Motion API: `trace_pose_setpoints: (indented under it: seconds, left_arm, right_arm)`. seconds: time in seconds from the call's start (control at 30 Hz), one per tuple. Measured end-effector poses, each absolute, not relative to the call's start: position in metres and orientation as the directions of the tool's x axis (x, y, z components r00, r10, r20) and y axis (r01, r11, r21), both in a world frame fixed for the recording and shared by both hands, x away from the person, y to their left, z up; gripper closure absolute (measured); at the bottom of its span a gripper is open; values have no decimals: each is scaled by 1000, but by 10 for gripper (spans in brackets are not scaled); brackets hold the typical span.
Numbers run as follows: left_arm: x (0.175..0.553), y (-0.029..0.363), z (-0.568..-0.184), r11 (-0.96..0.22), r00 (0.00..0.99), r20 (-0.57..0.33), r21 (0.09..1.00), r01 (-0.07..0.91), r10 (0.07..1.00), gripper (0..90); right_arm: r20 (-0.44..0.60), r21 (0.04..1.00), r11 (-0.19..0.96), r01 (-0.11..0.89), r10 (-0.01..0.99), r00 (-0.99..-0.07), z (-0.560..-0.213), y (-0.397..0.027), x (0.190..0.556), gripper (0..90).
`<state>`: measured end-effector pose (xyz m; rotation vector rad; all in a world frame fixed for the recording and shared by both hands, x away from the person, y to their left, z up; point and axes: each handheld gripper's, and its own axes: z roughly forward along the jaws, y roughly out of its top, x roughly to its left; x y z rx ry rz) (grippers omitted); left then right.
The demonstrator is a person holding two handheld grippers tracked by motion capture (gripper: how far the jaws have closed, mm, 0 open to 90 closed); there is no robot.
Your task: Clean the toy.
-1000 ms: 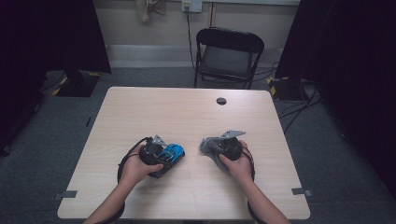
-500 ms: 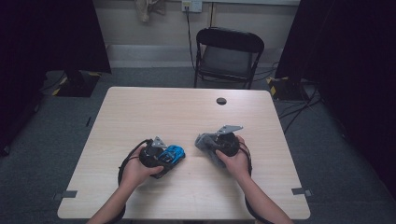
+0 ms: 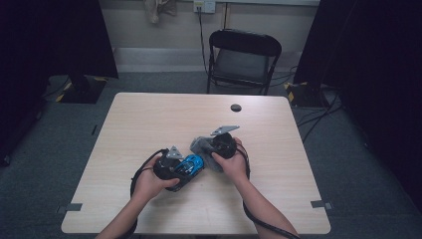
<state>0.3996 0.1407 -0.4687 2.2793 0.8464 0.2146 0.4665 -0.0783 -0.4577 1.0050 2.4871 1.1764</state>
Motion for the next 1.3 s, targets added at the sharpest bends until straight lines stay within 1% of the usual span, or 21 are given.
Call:
trace_pose_setpoints:
  seconds: [0.1, 0.2, 0.4, 0.53, 0.7, 0.87, 1.0, 1.07, 1.17, 1.23, 1.3]
  left_arm:
    - [400, 142, -469, -554, 772, -77, 653, 517, 631, 281]
    - [402, 143, -469, -548, 767, -76, 654, 521, 638, 281]
    - [403, 143, -468, -550, 764, -62, 657, 516, 643, 281]
    - [403, 142, -468, -543, 758, -70, 656, 524, 648, 281]
    - [405, 146, -468, -536, 750, -63, 661, 526, 658, 281]
    - [405, 147, -468, -528, 745, -79, 657, 539, 662, 281]
    - [404, 146, -467, -526, 749, -79, 665, 531, 657, 281]
    - [403, 145, -464, -527, 755, -80, 668, 525, 651, 281]
    - [400, 142, -462, -521, 761, -90, 677, 520, 642, 281]
    - [400, 142, -462, -529, 767, -89, 673, 517, 636, 281]
    - [399, 140, -462, -535, 772, -88, 672, 512, 629, 281]
  right_arm:
    - [95, 741, 464, 486, 643, -760, -459, -76, 465, 719]
    - [126, 746, 456, 486, 620, -775, -460, -80, 462, 720]
    - [124, 738, 474, 481, 605, -787, -458, -83, 458, 722]
    - [132, 736, 476, 481, 596, -792, -459, -88, 455, 722]
    - [144, 736, 476, 481, 584, -799, -460, -95, 445, 722]
    - [154, 733, 486, 476, 563, -812, -461, -99, 435, 721]
    - [150, 736, 482, 475, 568, -809, -459, -104, 433, 721]
    - [139, 741, 472, 477, 588, -797, -457, -108, 435, 721]
    - [149, 762, 417, 496, 632, -761, -450, -117, 446, 722]
    - [147, 764, 410, 498, 641, -753, -448, -118, 449, 722]
    - [141, 763, 408, 501, 651, -745, -445, -117, 459, 722]
